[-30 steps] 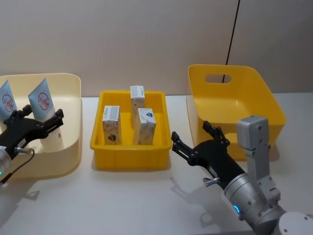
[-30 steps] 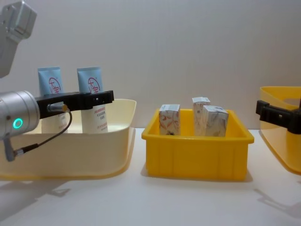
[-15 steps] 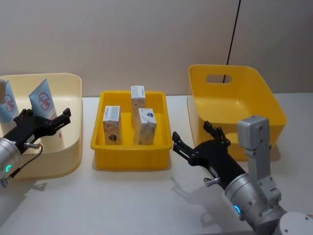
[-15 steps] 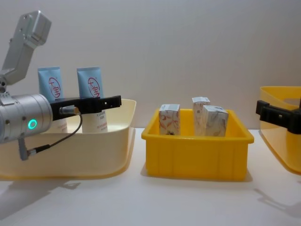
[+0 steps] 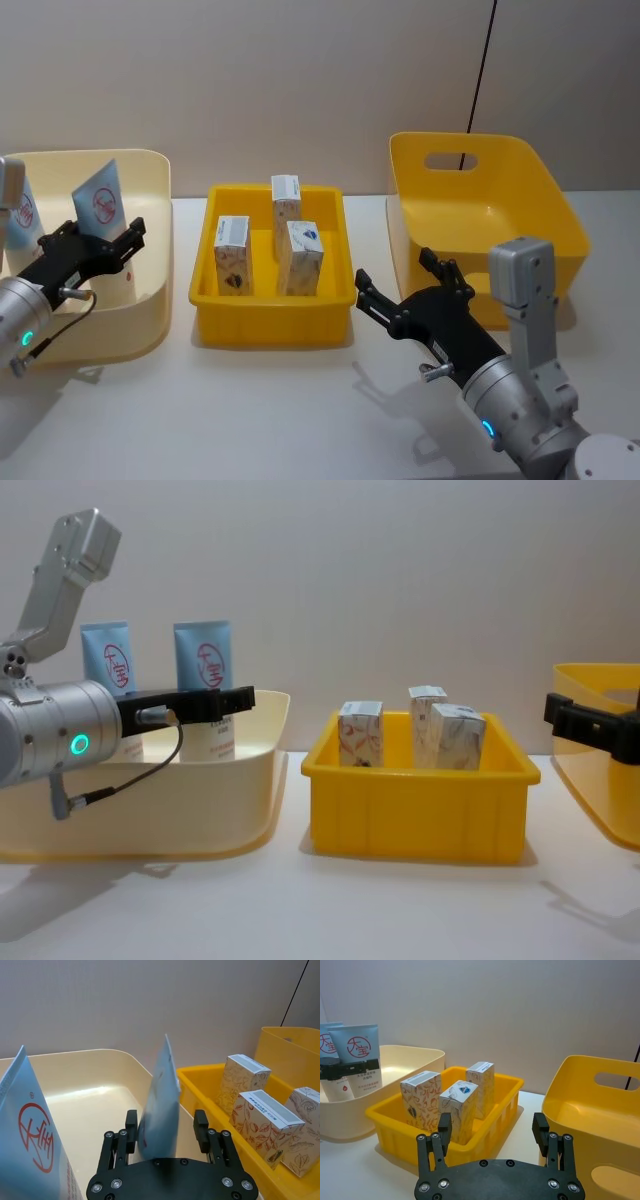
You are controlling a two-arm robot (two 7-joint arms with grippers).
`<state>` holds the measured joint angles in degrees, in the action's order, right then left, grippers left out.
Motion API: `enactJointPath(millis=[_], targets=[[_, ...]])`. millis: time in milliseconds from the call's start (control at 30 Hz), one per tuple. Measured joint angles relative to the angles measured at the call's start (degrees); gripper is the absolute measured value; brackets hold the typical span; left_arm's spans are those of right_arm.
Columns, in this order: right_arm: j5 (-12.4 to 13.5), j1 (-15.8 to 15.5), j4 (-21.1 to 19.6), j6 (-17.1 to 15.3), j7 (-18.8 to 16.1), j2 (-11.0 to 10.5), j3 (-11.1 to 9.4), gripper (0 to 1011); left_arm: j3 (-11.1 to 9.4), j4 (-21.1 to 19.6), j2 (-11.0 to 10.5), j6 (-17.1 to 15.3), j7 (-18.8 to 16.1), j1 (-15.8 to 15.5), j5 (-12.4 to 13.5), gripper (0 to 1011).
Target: Bimanual collaborative sorting of washing and personal care products
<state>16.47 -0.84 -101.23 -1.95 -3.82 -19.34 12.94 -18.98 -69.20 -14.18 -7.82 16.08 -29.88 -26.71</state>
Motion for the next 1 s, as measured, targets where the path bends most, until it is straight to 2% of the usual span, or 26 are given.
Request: enactJointPath(millis=[367, 667, 1000], targets=[[0.0, 0.0, 0.0, 0.0, 0.0, 0.0, 0.0, 1001, -0.1, 0.6, 0.2, 0.1, 0.1, -0.4, 0.2, 375], [0.0, 0.0, 0.0, 0.0, 0.0, 0.0, 0.0, 1001, -0.1, 0.7, 0.2, 0.4, 0.6, -0.4, 0.3, 302], [0.0, 0.0, 0.0, 0.0, 0.0, 0.0, 0.0, 1001, 0.6, -0.3, -0.7, 3.2, 4.2, -0.7, -0.2, 271]])
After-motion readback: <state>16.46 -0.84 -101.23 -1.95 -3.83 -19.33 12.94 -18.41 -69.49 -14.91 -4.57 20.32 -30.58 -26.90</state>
